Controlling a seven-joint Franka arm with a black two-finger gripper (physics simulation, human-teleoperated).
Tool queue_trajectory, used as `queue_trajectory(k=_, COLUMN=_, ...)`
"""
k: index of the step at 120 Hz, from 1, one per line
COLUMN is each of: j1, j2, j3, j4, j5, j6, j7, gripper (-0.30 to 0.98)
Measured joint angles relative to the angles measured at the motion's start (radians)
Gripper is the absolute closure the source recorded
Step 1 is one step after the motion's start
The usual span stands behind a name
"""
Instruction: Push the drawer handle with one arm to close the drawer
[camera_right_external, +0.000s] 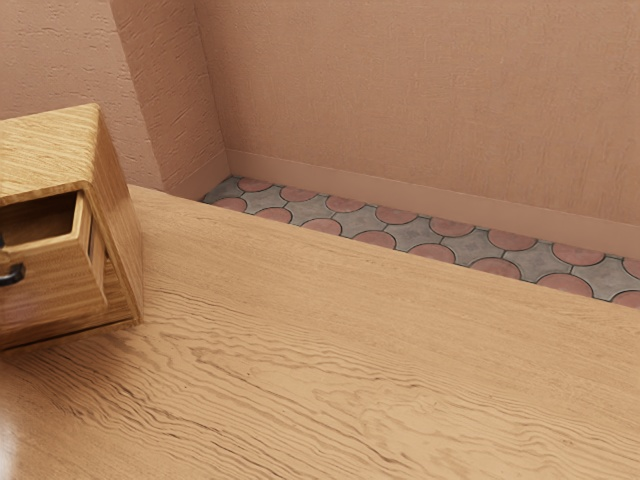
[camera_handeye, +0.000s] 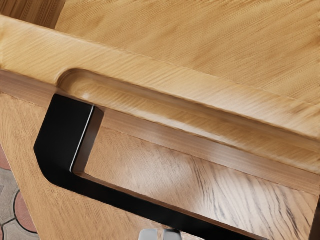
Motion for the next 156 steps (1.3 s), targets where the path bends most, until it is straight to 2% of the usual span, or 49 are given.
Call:
queue_trajectory(k=49, j1=-0.010, j2=0.115, j3=0.023, j4=0.049, j5=0.064, j6=0.094, j7=-0.049, gripper=0.79)
queue_trajectory(k=68, j1=-0.085, j2=0.177, j3=0.102, j4=0.098, j5=0.111, j6=0.127, j7=-0.059, gripper=0.79)
queue_trajectory(k=104, j1=-0.101, j2=0.278, j3=0.114, j4=0.170, j5=0.146, j6=0.166, j7=-0.071, gripper=0.79)
queue_trajectory(k=134, j1=-0.278, j2=0.350, j3=0.301, j4=0.249, j5=0.201, j6=0.185, j7=-0.077, gripper=0.79)
queue_trajectory(k=156, j1=-0.328, j2=0.370, j3=0.339, j4=0.273, j5=0.216, j6=0.186, j7=-0.081, gripper=0.80)
